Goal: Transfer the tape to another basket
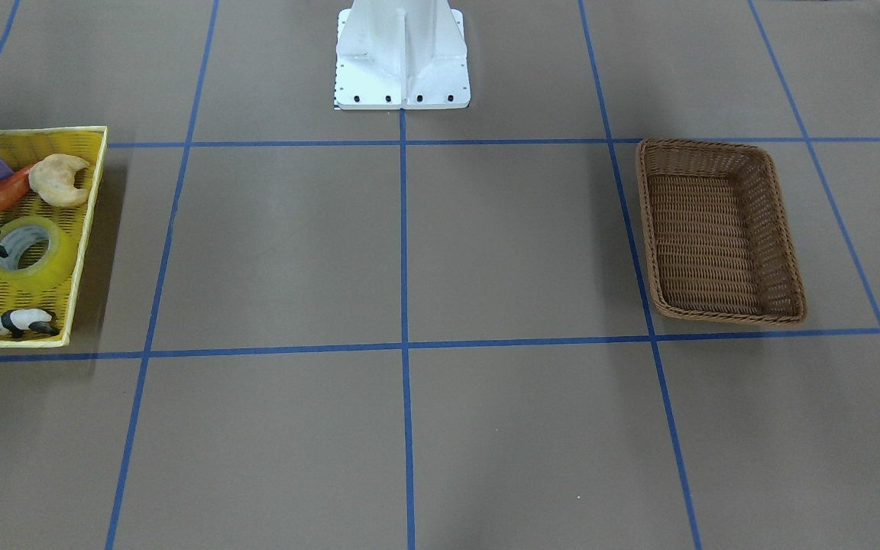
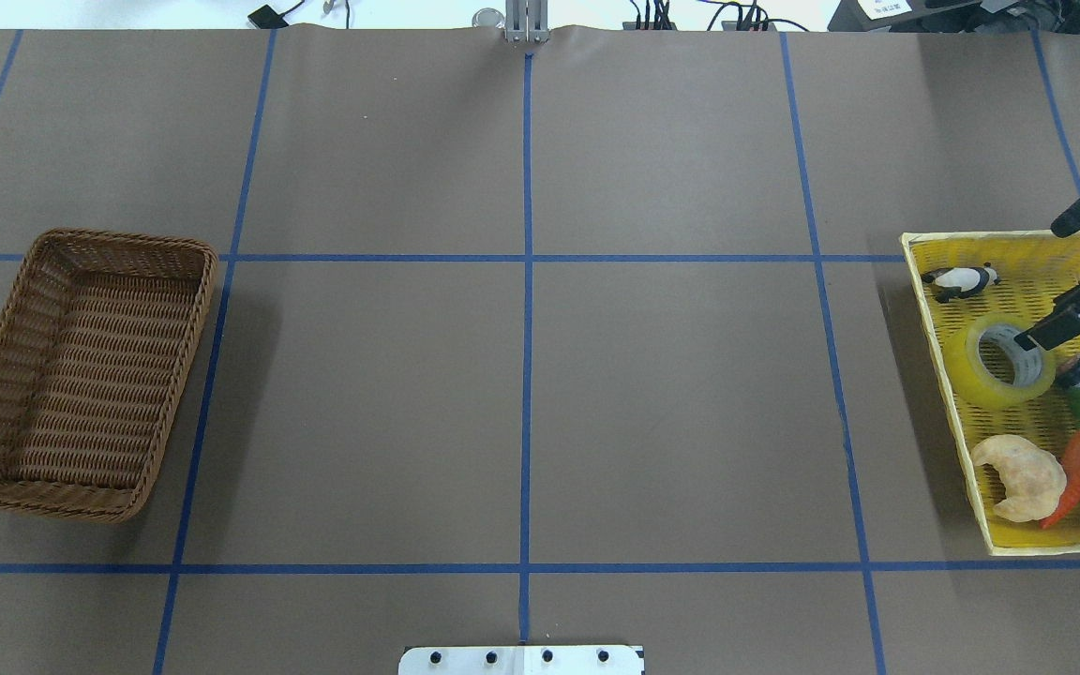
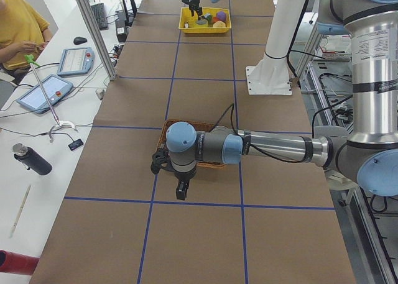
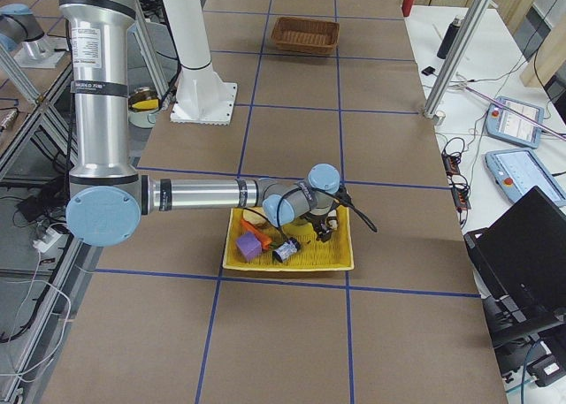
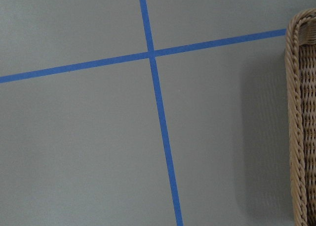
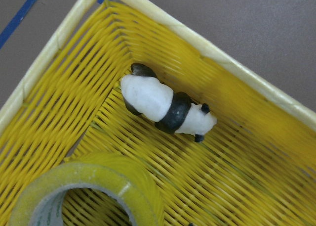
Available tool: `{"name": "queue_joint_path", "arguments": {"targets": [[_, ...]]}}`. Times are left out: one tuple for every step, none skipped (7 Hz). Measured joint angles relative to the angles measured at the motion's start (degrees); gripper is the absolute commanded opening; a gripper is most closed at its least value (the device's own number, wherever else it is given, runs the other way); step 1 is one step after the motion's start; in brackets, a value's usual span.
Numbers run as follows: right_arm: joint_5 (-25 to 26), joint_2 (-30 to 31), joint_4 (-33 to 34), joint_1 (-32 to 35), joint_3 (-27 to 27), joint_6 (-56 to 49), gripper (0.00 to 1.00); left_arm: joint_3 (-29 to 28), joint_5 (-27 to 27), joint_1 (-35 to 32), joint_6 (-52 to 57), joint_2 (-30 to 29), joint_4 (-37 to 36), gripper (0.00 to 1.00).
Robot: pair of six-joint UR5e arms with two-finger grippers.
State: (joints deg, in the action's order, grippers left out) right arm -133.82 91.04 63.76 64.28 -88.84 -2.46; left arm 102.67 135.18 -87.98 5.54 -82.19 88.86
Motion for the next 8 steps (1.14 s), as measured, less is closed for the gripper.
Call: {"name": "queue_joint_path", "arguments": {"targets": [[-0.01, 0.0, -0.04, -0.83, 0.16, -0.04, 0.32, -0.07, -0.02, 0.0, 0.0, 0.0, 0.0, 0.98], [0.03, -0.06, -0.11, -1.38, 0.19, -0.24, 0.0, -0.13, -0.04, 0.0, 0.0, 0.01, 0.0, 0.98], [0.08, -0.09, -0.23, -1.65, 0.11, -0.54, 0.0, -0.19, -0.02, 0.0, 0.0, 0.01, 0.0, 0.98], [0.25, -0.09, -0.37, -1.71, -0.19, -0.79, 0.0, -0.23, -0.01, 0.0, 0.0, 0.06, 0.0, 0.98], [0.46, -0.08, -0.43, -1.67, -0.73, -0.95, 0.0, -0.26, 0.0, 0.0, 0.0, 0.16, 0.0, 0.98], [0.59, -0.05, -0.45, -1.54, -1.67, -1.02, 0.0, -0.27, 0.0, 0.0, 0.0, 0.28, 0.0, 0.98], [0.64, 0.01, -0.4, -1.21, -2.87, -1.04, 0.0, -0.27, 0.0, 0.0, 0.0, 0.35, 0.0, 0.98], [0.66, 0.02, -0.32, -0.42, -4.22, -1.03, 0.0, -0.22, 0.0, 0.0, 0.0, 0.42, 0.0, 0.98]]}}
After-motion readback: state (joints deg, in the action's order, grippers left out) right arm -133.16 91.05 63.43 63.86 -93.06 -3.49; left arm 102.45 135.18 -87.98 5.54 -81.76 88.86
